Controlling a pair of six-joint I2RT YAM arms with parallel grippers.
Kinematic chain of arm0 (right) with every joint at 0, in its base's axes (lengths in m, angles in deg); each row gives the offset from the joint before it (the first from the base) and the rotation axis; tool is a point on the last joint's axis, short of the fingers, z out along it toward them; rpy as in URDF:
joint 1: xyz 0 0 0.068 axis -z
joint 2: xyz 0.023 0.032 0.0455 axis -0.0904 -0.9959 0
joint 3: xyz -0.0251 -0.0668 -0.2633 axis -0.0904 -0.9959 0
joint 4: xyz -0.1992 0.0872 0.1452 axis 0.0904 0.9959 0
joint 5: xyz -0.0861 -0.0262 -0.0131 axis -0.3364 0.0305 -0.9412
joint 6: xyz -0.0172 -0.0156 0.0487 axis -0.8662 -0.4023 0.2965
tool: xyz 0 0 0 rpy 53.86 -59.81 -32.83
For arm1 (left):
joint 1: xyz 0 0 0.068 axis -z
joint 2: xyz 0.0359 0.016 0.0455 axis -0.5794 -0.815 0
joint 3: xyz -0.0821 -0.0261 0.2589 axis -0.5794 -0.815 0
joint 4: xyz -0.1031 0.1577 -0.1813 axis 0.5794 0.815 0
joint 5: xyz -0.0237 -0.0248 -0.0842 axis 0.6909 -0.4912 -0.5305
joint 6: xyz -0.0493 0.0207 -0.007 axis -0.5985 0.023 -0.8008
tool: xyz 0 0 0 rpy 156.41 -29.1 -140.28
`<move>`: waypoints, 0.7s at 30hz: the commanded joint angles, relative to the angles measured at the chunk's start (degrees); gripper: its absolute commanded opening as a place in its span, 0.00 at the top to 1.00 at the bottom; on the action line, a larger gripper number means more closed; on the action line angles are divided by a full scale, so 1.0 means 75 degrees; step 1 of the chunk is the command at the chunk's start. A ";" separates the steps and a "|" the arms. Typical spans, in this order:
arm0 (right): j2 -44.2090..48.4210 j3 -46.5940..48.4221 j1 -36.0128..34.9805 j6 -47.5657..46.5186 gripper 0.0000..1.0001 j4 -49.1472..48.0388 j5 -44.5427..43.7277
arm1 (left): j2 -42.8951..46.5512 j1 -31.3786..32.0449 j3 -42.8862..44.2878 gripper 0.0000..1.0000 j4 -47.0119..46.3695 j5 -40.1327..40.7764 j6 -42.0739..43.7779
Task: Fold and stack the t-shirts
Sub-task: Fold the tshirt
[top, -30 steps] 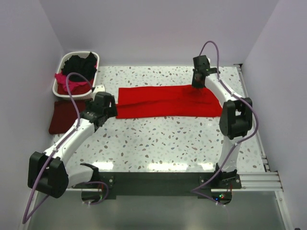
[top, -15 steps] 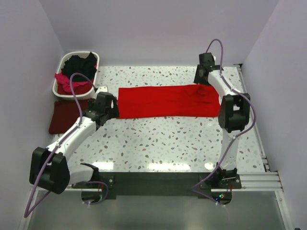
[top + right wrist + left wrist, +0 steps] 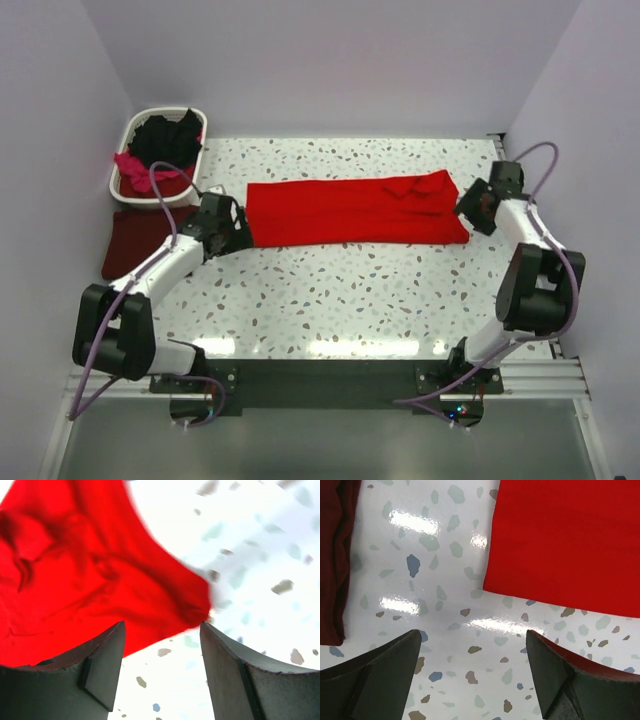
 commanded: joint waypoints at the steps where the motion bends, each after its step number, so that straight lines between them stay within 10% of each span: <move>1: 0.0590 -0.1035 0.0563 0.0927 0.35 -0.1263 0.1395 | -0.0059 -0.0351 -0.0143 0.09 -0.0554 -0.0976 -0.1045; 21: 0.0123 -0.3358 0.2076 0.3272 0.29 -0.4395 0.2990 | -0.1829 -0.0375 -0.0343 0.28 -0.1716 -0.1047 -0.2794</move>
